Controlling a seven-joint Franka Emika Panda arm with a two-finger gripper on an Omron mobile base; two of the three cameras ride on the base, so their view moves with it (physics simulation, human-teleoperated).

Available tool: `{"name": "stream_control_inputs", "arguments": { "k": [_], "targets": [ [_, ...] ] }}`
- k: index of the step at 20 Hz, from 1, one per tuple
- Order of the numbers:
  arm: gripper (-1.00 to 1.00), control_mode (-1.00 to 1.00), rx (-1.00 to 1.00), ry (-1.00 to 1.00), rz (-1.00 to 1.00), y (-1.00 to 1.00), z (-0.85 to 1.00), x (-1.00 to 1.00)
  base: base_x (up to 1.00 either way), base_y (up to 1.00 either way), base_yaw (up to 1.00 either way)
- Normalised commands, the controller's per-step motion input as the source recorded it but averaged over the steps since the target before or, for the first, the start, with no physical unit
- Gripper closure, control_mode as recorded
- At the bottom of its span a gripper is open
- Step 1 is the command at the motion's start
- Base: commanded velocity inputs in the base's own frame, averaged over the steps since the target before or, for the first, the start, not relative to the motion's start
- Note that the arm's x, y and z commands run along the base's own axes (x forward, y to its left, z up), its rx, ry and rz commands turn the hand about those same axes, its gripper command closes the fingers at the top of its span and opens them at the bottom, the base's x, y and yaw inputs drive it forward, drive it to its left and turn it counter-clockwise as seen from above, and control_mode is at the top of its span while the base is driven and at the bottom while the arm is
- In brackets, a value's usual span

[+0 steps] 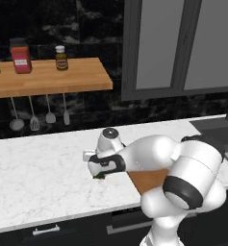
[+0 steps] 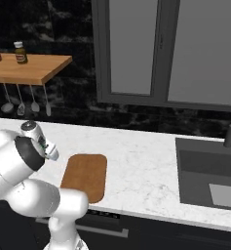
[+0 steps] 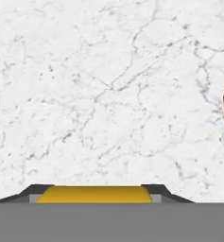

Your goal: Pick up the sponge from the counter and clean the cutting board by briefly scrubbing or pressing down on the cutting board. Once finished, release the sponge.

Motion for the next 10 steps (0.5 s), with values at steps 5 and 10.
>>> {"name": "stream_control_inputs", "arguments": {
  "k": [5, 10],
  "targets": [
    [-1.0, -1.0, 0.0, 0.02, 0.0, 0.36, -0.41, 0.06, 0.0, 0.0, 0.0],
    [-1.0, -1.0, 0.0, 0.0, 0.0, 0.01, 0.2, 0.17, 0.0, 0.0, 0.0]
  ]
}}
